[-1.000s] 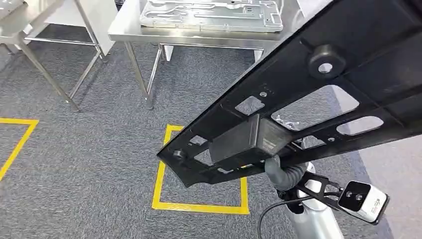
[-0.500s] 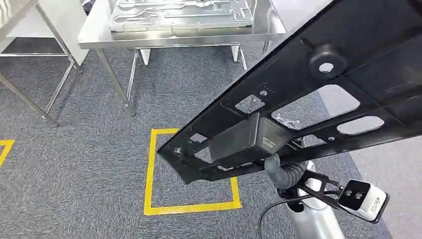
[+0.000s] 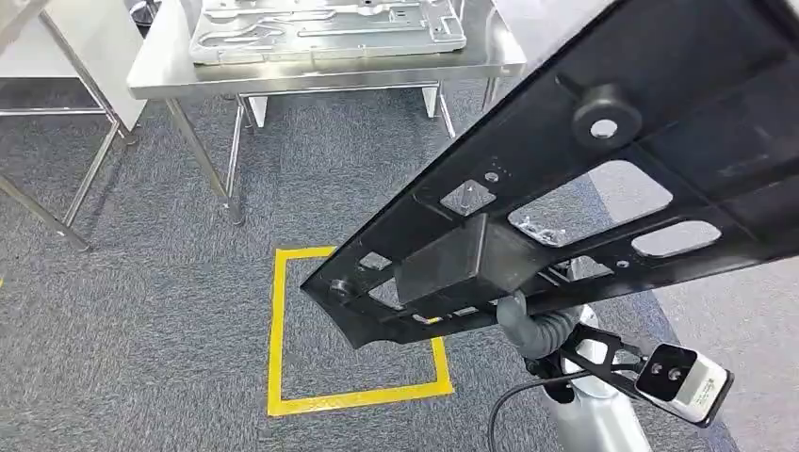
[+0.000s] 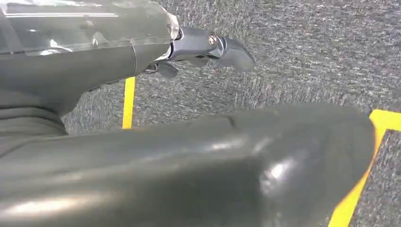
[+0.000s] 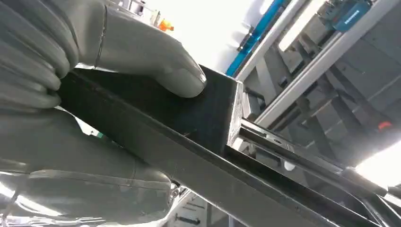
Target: Take the parts from the cabinet and place them on the table.
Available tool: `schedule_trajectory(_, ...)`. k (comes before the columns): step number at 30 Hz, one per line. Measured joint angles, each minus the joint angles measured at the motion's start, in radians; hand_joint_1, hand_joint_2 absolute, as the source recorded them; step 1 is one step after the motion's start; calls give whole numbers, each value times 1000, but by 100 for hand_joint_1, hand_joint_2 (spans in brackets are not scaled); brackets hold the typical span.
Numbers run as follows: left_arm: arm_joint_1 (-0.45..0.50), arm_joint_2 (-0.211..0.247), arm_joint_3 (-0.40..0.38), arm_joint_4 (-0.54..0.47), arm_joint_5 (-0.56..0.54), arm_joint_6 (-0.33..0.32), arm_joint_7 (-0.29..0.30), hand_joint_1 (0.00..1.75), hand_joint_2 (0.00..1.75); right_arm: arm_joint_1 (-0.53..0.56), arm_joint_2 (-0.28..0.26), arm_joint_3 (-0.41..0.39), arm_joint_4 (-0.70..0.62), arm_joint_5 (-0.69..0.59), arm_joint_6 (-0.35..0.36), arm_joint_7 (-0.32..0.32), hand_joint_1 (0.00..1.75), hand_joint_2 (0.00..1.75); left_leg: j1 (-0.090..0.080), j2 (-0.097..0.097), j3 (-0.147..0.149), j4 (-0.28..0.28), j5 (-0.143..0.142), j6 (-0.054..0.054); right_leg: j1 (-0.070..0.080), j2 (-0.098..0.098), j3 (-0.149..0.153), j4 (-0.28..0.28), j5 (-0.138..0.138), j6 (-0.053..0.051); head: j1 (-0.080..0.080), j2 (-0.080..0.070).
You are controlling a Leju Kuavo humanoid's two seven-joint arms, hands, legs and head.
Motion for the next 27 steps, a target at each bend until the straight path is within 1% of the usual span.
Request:
schedule_trajectory(1,-2,0,0,0,3,0,-2,0,0,-3,0,0,-2,0,0,0,175,175,-1,0,1,0,-2,5,0,-2,-15,38,-24,3,0,0)
schedule_trajectory(2,-2,0,0,0,3,0,-4,0,0,-5,0,0,-2,0,0,0,175,175,-1,1,2,0,-3,9,-1,-3,-55,114,-64,8,0,0)
schedule_trajectory(3,-2,0,0,0,3,0,-4,0,0,-4,0,0,-2,1,-1,0,175,175,-2,1,2,0,-4,11,-3,-4,-104,207,-101,11,0,0)
schedule_trajectory(4,-1,0,0,0,3,0,-5,0,0,-2,0,0,-2,1,-1,0,175,175,-4,2,2,0,-6,13,-3,-5,-149,288,-126,12,0,0)
schedule_trajectory(5,0,0,0,0,3,0,-5,0,0,0,0,0,-2,1,-1,0,175,175,-6,1,3,1,-7,13,-4,-5,-175,326,-125,12,0,0)
schedule_trajectory(6,0,0,0,0,3,0,-5,0,0,0,0,0,-2,1,-1,0,175,175,-7,1,7,1,-10,13,-3,-6,-174,309,-99,9,0,0)
schedule_trajectory(7,0,0,0,0,3,0,-5,0,0,0,0,0,-2,1,-1,0,175,175,-9,0,12,1,-14,13,-3,-6,-149,251,-56,5,0,0)
schedule_trajectory(8,-1,0,0,0,3,0,-5,0,0,-1,0,0,-2,1,-1,0,175,175,-11,0,20,0,-18,12,-1,-6,-105,156,-2,-3,0,0)
schedule_trajectory(9,-1,0,0,0,3,0,-5,0,0,-2,0,0,-3,1,-1,0,175,175,-12,-1,28,0,-24,9,4,-7,-58,55,46,-15,0,0)
schedule_trajectory(10,-1,-2,0,0,3,0,-5,0,0,-3,0,0,-4,1,-1,0,175,175,-14,0,31,-1,-29,5,11,-13,-33,16,32,-22,0,0)
schedule_trajectory(11,-2,-2,0,0,3,0,-5,0,0,-5,0,0,-4,1,-1,0,175,175,-16,-1,28,0,-34,-2,13,-13,-32,-3,30,-23,0,0)
schedule_trajectory(12,-1,-2,0,0,3,0,-5,0,0,-5,0,0,-4,2,-1,0,175,175,-14,1,29,-3,-35,-7,15,-12,-33,-1,28,-25,0,0)
schedule_trajectory(13,-1,-2,0,0,3,0,-5,0,0,-5,0,0,-4,1,-1,0,175,175,-12,3,31,-7,-38,-12,16,-9,-32,1,23,-30,0,0)
schedule_trajectory(14,-2,-2,0,0,3,0,-6,0,0,-5,0,1,-5,0,-1,0,175,175,-13,5,39,-12,-41,-17,16,-6,-29,-5,22,-34,0,0)
schedule_trajectory(15,-5,1,0,0,3,0,-6,0,0,-4,0,1,-7,0,-1,0,175,175,-13,4,44,-7,-47,-23,1,-6,-11,-21,25,-37,0,0)
schedule_trajectory(16,-5,0,0,0,3,-1,-8,0,0,-5,0,2,-7,-1,-1,0,175,175,-13,3,36,22,-57,-28,4,-6,2,-28,22,-41,-1,0)
schedule_trajectory(17,-5,0,0,0,2,-2,-7,0,0,-7,0,3,-7,-1,-3,0,175,175,-10,2,-1,91,-87,-32,4,-8,10,-30,15,-49,0,0)
schedule_trajectory(18,-4,0,0,0,2,-2,-7,0,0,-5,0,4,-7,-1,-3,0,175,175,-8,2,-49,175,-121,-36,5,-8,16,-29,9,-50,-1,0)
schedule_trajectory(19,-1,1,0,0,0,-2,-7,0,0,-1,0,5,-7,-1,-3,0,175,175,-8,2,-99,255,-145,-40,6,-8,23,-29,1,-52,-1,0)
schedule_trajectory(20,2,1,0,0,-3,-2,-7,0,0,3,0,6,-7,-1,-4,0,175,175,-8,2,-143,315,-150,-42,6,-6,32,-29,-7,-51,-1,0)
schedule_trajectory(21,5,1,0,0,-3,-2,-7,0,0,7,0,6,-7,-1,-3,0,175,175,-7,2,-159,313,-123,-44,5,-4,43,-28,-15,-50,-1,0)
schedule_trajectory(22,6,1,0,0,-4,-1,-7,0,0,10,0,6,-7,-1,-3,0,175,175,-7,2,-148,263,-72,-44,5,-2,57,-28,-26,-48,-1,0)
schedule_trajectory(23,7,2,0,0,-4,-1,-7,0,0,11,0,7,-7,-1,-4,0,175,175,-6,2,-120,182,-10,-44,4,-1,73,-28,-37,-45,-1,0)
schedule_trajectory(24,7,3,0,0,-5,-1,-7,0,0,10,0,7,-7,-1,-4,0,175,175,-5,3,-86,89,50,-41,4,-1,90,-27,-49,-41,-1,0)
schedule_trajectory(25,9,3,0,0,-5,0,-7,0,0,10,0,8,-7,-1,-4,0,175,175,-7,1,-65,47,59,-34,3,-2,97,-29,-60,-37,0,0)
schedule_trajectory(26,8,3,0,0,-5,0,-7,0,0,7,0,9,-6,-1,-5,0,175,175,-13,1,-50,25,44,-28,9,3,96,-22,-67,-28,0,0)
schedule_trajectory(27,6,4,0,0,-5,1,-6,0,0,7,0,11,-7,-1,-8,0,175,175,-13,1,-52,22,31,-14,8,3,93,-25,-68,-25,0,0)
